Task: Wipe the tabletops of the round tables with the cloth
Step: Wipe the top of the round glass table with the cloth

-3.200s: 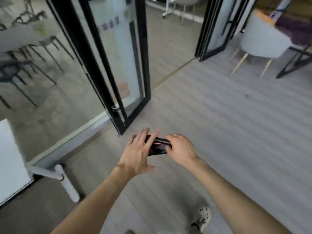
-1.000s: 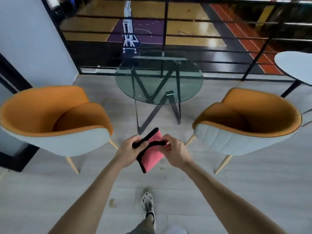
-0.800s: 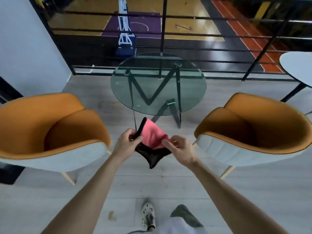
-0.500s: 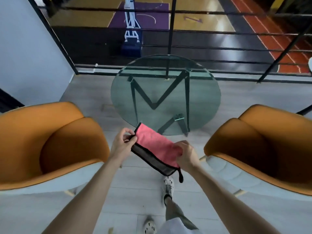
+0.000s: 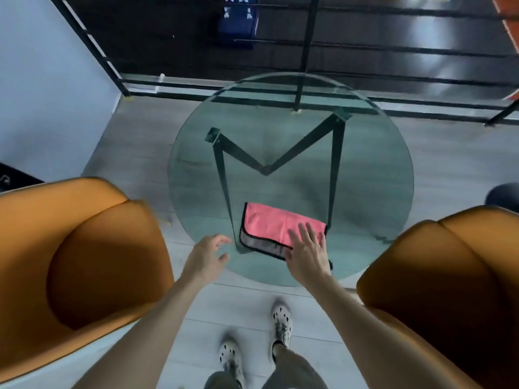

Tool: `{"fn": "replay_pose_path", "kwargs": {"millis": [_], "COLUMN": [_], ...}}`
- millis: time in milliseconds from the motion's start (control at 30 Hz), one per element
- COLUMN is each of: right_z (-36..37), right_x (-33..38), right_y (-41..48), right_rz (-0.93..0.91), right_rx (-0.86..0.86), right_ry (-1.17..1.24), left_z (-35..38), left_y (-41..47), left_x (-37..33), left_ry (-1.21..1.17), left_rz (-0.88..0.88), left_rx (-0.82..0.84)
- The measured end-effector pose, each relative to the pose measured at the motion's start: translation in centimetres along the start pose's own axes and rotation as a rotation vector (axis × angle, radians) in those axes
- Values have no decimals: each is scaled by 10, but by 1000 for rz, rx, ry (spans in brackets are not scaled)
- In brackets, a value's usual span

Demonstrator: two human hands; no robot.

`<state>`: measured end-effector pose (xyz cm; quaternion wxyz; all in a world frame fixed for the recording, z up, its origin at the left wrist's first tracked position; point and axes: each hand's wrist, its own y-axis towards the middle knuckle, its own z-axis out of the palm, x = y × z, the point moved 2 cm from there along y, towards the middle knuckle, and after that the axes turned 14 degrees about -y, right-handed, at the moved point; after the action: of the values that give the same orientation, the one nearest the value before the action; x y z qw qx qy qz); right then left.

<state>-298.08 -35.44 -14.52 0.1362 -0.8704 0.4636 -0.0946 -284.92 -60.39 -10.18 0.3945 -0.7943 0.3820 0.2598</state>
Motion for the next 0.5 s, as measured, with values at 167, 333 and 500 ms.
{"fn": "replay_pose_path", "kwargs": {"millis": [167,333,500], "right_z": [42,45,48], "right_x": [33,53,70], "right_y": [18,48,49], "right_rz": [17,78,169], "right_rx": [-65,-137,-185], "right_ry": [48,4,-7], "left_z": [-27,-61,-77], "left_y": [35,95,153], "left_x": [16,23,25], "left_ry": [389,578,642], "left_rz": [16,29,33], "left_rx": [-4,29,131]}}
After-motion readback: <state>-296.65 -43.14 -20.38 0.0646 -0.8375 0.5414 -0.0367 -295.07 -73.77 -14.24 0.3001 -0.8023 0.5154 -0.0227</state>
